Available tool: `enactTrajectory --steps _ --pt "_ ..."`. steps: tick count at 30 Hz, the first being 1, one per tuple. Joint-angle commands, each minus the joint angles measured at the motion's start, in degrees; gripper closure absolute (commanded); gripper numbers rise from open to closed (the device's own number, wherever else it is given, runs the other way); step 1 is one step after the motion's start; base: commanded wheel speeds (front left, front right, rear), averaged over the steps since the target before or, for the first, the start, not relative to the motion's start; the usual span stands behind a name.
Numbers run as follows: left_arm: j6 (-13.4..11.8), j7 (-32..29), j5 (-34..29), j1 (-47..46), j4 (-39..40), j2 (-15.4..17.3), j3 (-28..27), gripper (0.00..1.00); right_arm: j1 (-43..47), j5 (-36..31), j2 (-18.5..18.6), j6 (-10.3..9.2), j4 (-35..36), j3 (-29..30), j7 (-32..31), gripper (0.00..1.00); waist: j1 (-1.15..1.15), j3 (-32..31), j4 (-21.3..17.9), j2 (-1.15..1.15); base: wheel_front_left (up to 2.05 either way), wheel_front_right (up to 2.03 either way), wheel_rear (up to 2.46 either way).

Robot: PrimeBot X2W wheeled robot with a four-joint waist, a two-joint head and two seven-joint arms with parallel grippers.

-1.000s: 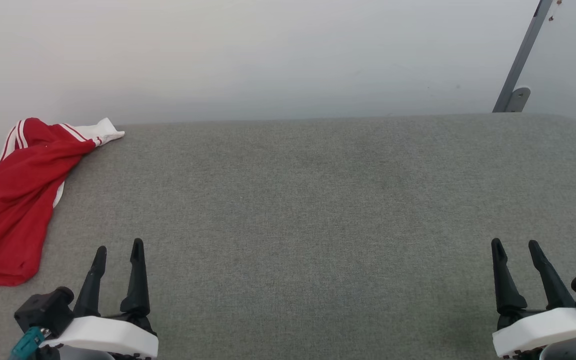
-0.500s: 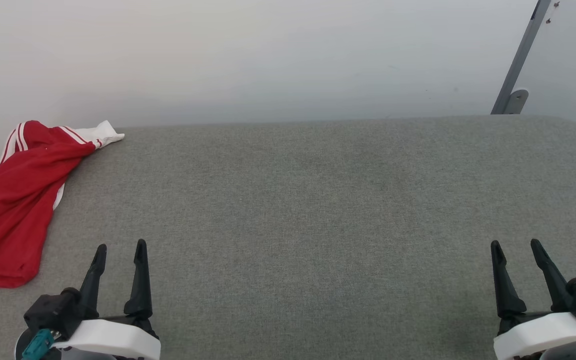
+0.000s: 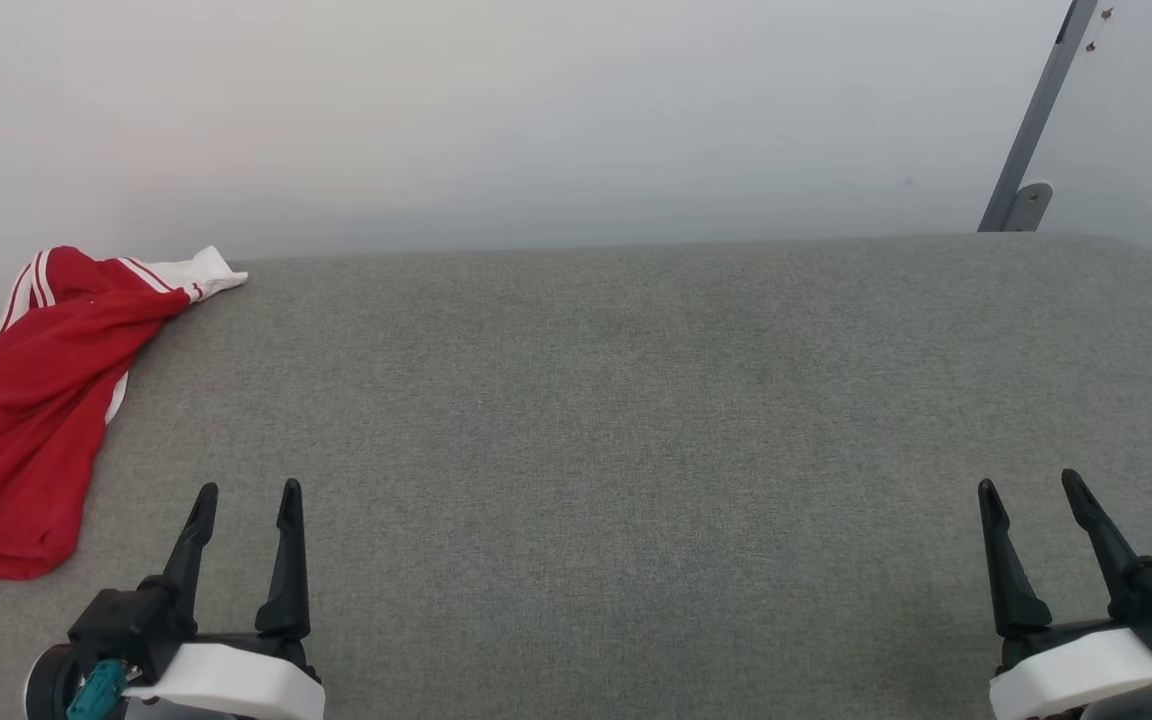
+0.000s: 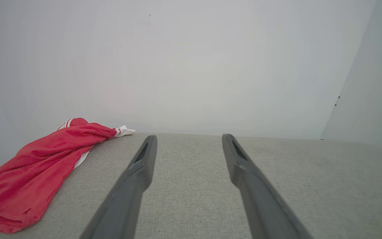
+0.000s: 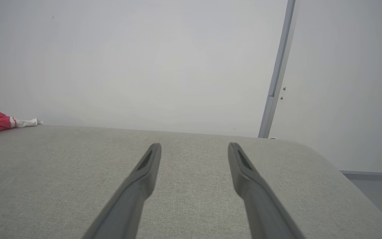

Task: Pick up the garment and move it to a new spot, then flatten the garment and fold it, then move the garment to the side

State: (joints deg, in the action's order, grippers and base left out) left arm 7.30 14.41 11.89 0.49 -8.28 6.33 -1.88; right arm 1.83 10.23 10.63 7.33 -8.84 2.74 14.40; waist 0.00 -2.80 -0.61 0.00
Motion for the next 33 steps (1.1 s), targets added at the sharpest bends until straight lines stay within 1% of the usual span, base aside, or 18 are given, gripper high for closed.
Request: enactTrajectory --steps 1,5,17,21,27,33 --pt "0.1 0.5 -1.6 0.8 0.4 0.4 0.1 0.0 0.7 -1.3 0.0 0.28 0.6 0.2 0.6 0.0 0.0 -0.1 0.0 0.0 0.0 0.0 0.0" --pt "0.1 0.9 -2.6 0.9 0.4 0.5 0.2 0.0 0.9 -2.7 0.1 0.28 0.7 0.2 0.9 0.0 0.0 -0.2 0.0 0.0 0.0 0.0 0.0" --pt "0.1 0.9 -1.4 1.0 -0.3 0.6 0.4 0.0 1.1 -3.0 -0.4 0.29 1.3 0.6 0.9 0.0 0.0 -0.2 0.0 0.0 0.0 0.0 0.0" --pt "0.2 0.9 -0.7 0.7 -0.8 0.4 -0.1 0.0 1.1 -2.7 -0.2 0.29 1.4 0.2 0.9 0.0 0.0 -0.3 0.5 0.0 0.0 0.0 0.0" --pt "0.1 0.9 -0.7 -0.5 -2.5 0.6 -1.4 0.0 1.2 -1.9 0.5 0.16 1.4 -1.7 0.9 0.0 0.0 -0.9 3.6 0.0 0.0 0.0 0.0" --pt "0.0 0.9 -1.1 -1.5 -4.1 1.4 -3.1 0.0 0.6 -1.4 1.0 0.16 0.8 -3.4 0.9 0.0 0.0 -2.0 9.5 0.0 0.0 0.0 0.0"
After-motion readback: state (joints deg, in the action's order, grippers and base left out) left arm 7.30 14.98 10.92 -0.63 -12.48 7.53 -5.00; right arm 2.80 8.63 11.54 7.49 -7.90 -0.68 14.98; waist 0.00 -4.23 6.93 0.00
